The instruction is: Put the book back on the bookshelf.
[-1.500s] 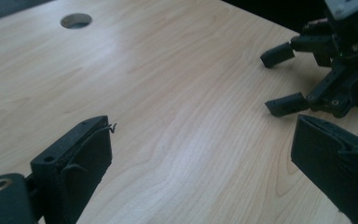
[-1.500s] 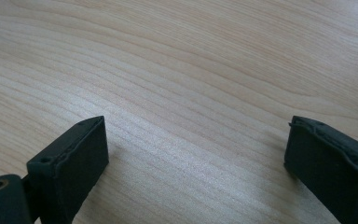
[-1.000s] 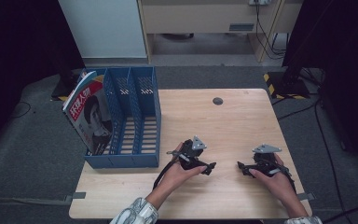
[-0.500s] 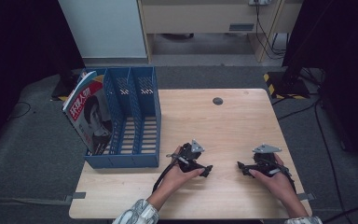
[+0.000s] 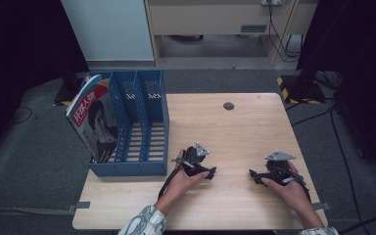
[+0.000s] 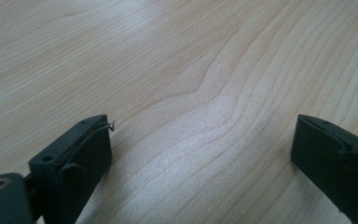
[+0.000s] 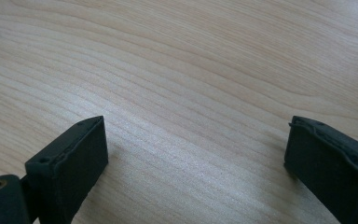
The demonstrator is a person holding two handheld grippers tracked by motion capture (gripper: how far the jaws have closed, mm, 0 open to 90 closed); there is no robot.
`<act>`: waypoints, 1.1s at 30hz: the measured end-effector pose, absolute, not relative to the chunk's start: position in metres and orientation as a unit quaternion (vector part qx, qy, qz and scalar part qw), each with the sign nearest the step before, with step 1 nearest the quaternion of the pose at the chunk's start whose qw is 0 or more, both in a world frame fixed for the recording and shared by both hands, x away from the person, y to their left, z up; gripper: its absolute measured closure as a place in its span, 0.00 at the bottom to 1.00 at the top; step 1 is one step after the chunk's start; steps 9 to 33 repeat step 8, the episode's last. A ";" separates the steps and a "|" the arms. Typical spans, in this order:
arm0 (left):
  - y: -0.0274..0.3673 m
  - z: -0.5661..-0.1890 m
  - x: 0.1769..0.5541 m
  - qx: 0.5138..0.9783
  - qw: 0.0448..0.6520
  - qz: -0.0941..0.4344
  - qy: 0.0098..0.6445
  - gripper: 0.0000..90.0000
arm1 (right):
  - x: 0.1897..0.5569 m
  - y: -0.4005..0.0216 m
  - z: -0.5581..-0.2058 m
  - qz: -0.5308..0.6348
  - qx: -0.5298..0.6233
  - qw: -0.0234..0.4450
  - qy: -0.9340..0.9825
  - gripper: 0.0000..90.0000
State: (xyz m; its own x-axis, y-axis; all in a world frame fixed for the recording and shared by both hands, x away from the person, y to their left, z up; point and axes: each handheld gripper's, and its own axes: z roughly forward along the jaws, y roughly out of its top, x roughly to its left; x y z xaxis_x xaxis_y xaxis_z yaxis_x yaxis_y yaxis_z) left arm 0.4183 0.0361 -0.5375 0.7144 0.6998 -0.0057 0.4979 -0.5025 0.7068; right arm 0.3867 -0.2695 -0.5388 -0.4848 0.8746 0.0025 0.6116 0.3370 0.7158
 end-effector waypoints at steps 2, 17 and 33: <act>0.036 -0.538 0.418 0.855 0.355 0.142 0.349 0.04 | 0.387 -0.269 -0.539 0.335 0.468 0.196 0.794 0.07; 0.039 -0.538 0.420 0.847 0.352 0.149 0.370 0.03 | 0.386 -0.269 -0.539 0.335 0.471 0.195 0.792 0.07; 0.039 -0.538 0.420 0.847 0.352 0.149 0.370 0.03 | 0.386 -0.269 -0.539 0.335 0.471 0.195 0.792 0.07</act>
